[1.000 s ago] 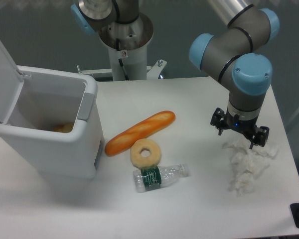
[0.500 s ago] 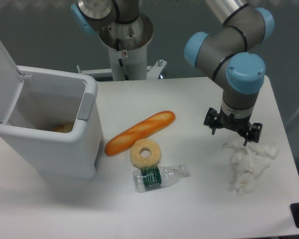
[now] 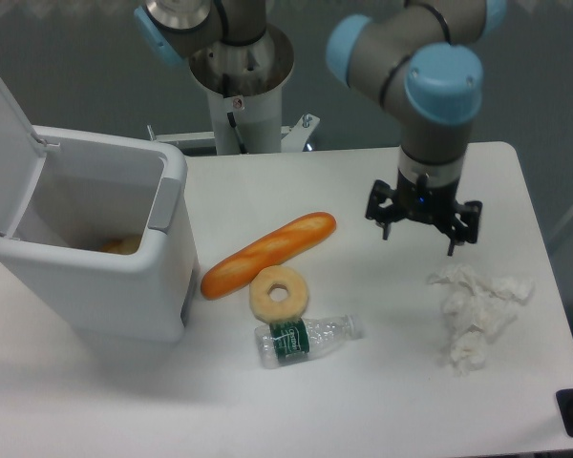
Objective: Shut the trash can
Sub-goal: 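Move the gripper over toward the raised lid of the trash can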
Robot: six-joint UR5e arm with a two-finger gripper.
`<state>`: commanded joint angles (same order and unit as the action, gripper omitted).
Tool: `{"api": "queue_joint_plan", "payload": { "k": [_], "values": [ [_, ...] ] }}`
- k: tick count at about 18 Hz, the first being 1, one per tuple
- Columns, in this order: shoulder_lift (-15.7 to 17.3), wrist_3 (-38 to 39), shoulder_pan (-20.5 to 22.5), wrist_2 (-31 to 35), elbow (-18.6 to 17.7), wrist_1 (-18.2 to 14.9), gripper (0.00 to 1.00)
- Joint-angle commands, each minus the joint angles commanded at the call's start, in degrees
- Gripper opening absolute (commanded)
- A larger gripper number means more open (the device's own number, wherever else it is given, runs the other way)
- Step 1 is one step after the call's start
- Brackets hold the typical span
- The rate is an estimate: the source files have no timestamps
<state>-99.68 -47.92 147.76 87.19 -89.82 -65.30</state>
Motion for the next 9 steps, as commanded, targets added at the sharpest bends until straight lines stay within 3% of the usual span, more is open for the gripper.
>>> {"api": "queue_joint_plan", "payload": {
  "k": [9],
  "values": [
    [12.4, 16.5, -5.6, -8.0, -1.6, 0.0, 1.00]
  ]
}}
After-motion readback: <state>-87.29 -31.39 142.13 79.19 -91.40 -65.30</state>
